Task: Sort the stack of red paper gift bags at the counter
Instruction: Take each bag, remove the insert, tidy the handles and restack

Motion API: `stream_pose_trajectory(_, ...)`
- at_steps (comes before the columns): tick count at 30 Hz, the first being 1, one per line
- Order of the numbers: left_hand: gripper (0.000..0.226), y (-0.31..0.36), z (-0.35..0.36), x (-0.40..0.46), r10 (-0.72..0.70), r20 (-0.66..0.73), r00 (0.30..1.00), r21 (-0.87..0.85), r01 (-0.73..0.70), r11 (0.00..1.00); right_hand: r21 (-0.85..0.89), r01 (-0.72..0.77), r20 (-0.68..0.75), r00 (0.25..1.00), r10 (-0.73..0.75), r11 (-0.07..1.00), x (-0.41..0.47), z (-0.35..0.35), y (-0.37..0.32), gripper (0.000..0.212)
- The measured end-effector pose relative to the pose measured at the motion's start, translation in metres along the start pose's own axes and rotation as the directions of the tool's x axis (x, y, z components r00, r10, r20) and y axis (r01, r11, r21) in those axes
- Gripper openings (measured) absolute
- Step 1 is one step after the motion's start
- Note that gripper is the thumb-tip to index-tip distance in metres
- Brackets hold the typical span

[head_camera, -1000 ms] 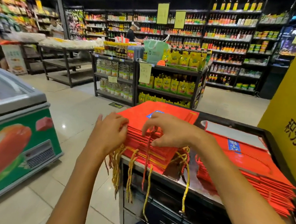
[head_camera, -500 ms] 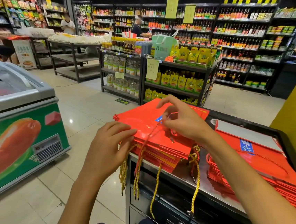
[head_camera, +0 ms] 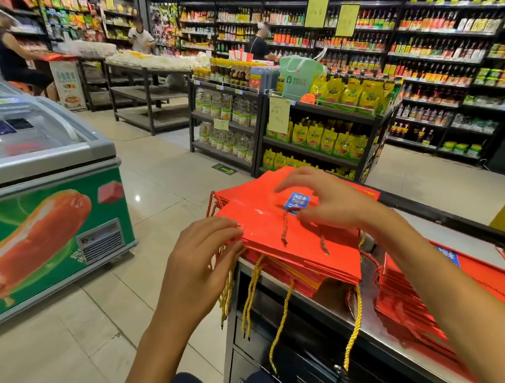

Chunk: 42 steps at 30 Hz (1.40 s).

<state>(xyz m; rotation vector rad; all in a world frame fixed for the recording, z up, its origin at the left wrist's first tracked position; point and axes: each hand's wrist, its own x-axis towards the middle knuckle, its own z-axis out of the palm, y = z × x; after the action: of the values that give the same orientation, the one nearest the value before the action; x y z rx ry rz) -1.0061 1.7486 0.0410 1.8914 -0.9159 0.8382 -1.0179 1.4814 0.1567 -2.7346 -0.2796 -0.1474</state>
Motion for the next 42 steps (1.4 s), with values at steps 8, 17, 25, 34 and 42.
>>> stream_pose_trajectory(8,0.027,0.004,-0.003,0.003,-0.223,-0.058,0.973,-0.067,0.219,0.973,0.185,0.25,0.171,0.944,-0.281,0.95,-0.01,0.005,-0.028,0.017)
stream_pose_trajectory(17,0.02,-0.001,-0.002,0.0,-0.275,-0.06,0.96,-0.15,0.264,0.953,0.199,0.269,-0.056,0.963,-0.263,0.942,0.004,0.013,-0.049,0.005)
stream_pose_trajectory(25,0.019,-0.001,-0.003,0.001,-0.265,-0.085,0.961,-0.153,0.25,0.956,-0.041,0.332,0.003,0.943,-0.332,0.943,0.024,0.017,-0.057,0.01)
stream_pose_trajectory(34,0.019,0.0,-0.001,0.002,-0.261,-0.109,0.959,-0.16,0.242,0.957,-0.023,0.355,0.008,0.935,-0.355,0.935,0.024,0.018,-0.068,0.011)
stream_pose_trajectory(42,0.021,0.003,-0.001,0.003,-0.282,-0.107,0.954,-0.176,0.261,0.949,0.052,0.347,-0.009,0.938,-0.347,0.936,0.026,0.018,-0.063,0.012)
